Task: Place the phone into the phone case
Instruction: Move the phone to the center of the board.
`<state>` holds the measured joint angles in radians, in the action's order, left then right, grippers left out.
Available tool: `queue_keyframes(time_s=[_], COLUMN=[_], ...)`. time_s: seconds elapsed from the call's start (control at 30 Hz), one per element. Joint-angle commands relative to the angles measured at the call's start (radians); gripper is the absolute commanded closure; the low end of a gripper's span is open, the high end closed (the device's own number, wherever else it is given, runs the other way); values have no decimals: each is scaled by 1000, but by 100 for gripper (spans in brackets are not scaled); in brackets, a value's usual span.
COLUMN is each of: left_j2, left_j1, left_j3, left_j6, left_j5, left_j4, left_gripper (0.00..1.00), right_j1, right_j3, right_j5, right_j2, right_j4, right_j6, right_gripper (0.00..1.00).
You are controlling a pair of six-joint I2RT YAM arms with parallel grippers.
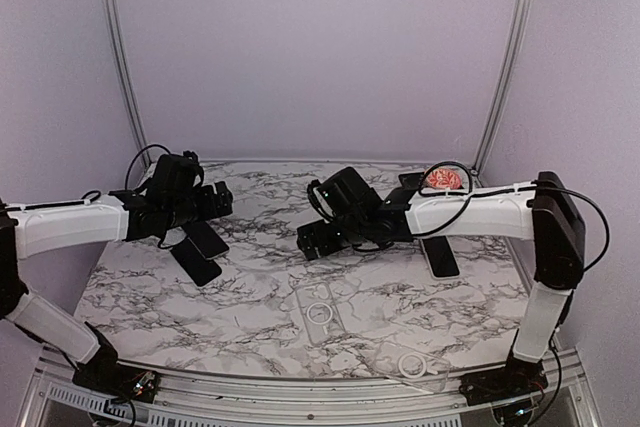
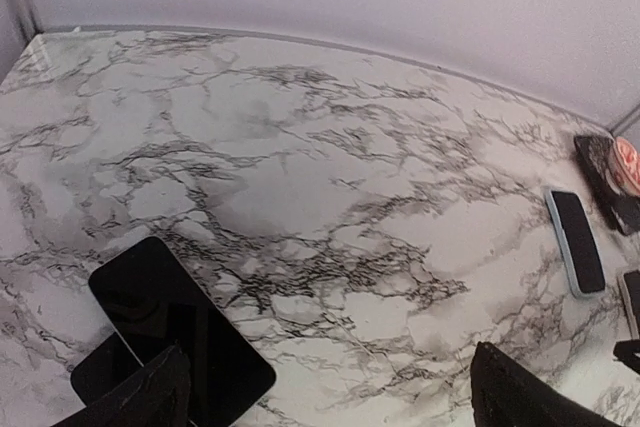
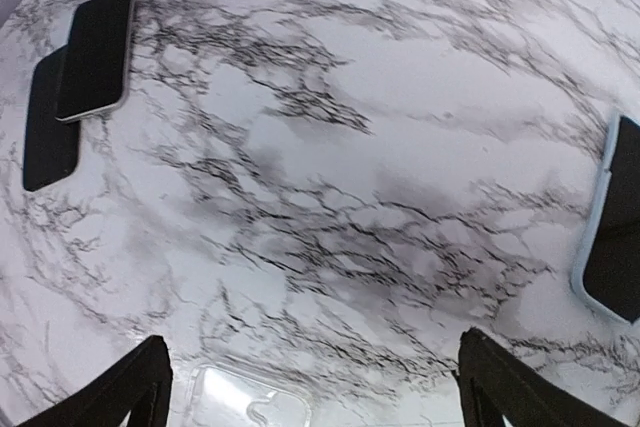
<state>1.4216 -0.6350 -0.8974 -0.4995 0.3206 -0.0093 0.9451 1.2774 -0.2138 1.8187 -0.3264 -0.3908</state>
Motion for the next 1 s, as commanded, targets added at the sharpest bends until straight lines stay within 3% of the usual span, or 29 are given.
queue_keyframes(time_s=[0.0,0.17,0.27,0.37,0.5,0.83,0.87,0.9,0.97], left_j2=[-10,53,72,71,96,211,216,221,230], left_j1=[150,290,320,321,323,328,328,328,329], left_j3=[82,144,172,195,204,197,195,195,194], left_j6=[-235,-371,-398,-387,-374,-424,-428,-432,-441], left_j5=[-123,-252,-260,-238,-223,-282,-278,-276,-276], left_j4=[41,101,104,128,127,205,208,210,215], left_gripper=[1,1,2,4,7,15,15,15,15], right_j1=[-5,-6,-7,-16,-39,-51,-51,-52,-49], right_j3=[237,485,580,678,844,1011,1028,1040,1062], right_j5=[237,318,396,500,601,608,611,619,637], right_j2=[133,342,440,546,713,942,956,972,1001], right_j4=[78,93,169,246,295,446,449,454,463], right_j6=[109,124,112,63,-42,-288,-306,-326,-373], right_gripper=[1,2,7,21,31,50,53,63,70])
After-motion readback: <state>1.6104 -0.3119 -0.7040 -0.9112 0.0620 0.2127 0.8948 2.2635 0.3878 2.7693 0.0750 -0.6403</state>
